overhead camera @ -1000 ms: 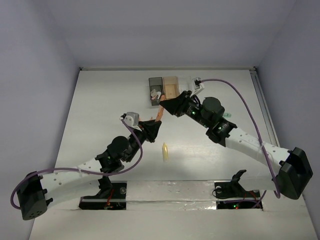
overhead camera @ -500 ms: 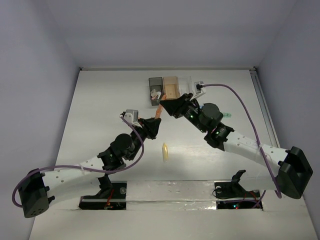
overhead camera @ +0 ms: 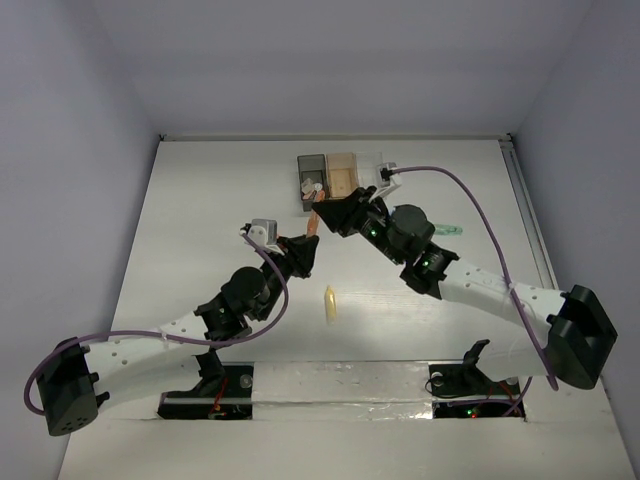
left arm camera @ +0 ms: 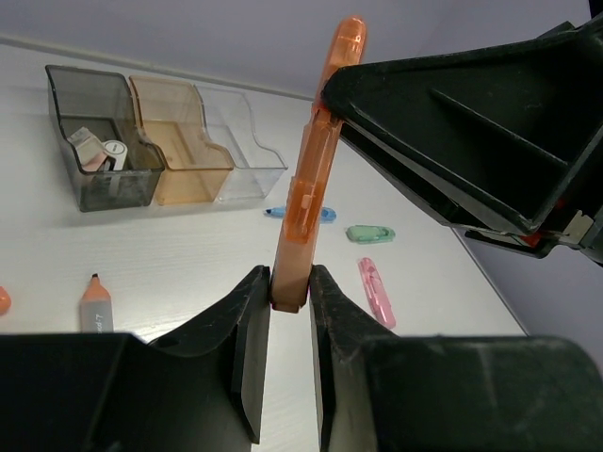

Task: Sort the stationery into containers
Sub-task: Close the pen cap on the pen.

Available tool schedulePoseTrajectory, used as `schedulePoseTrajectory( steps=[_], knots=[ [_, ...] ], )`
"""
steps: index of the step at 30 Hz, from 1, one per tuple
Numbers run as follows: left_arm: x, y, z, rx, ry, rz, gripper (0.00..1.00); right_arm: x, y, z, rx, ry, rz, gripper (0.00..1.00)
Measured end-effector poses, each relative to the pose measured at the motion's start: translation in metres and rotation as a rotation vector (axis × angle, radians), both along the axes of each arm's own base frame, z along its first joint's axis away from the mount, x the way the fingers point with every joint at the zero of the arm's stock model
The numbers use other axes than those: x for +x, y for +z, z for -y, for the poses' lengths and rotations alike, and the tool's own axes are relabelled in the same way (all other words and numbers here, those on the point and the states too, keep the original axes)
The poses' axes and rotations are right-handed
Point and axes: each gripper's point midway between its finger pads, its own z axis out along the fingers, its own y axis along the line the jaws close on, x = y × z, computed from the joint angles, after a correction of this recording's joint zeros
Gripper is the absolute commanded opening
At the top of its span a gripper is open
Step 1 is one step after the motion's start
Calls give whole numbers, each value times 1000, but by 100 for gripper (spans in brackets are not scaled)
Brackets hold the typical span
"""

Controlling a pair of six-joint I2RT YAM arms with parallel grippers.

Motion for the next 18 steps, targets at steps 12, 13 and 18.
schedulePoseTrajectory(
  steps=[12, 13, 18],
  knots=[
    [0, 4, -2, -1, 3, 13, 0, -5, -2, -6, -113, 17, 3, 10],
    [-1, 5, -3, -4, 3, 15, 0, -7, -3, -8, -133, 25, 1, 9],
    [-2, 9, -2, -17, -6, 22, 0, -10, -2, -8, -196, 40, -1, 9]
  ],
)
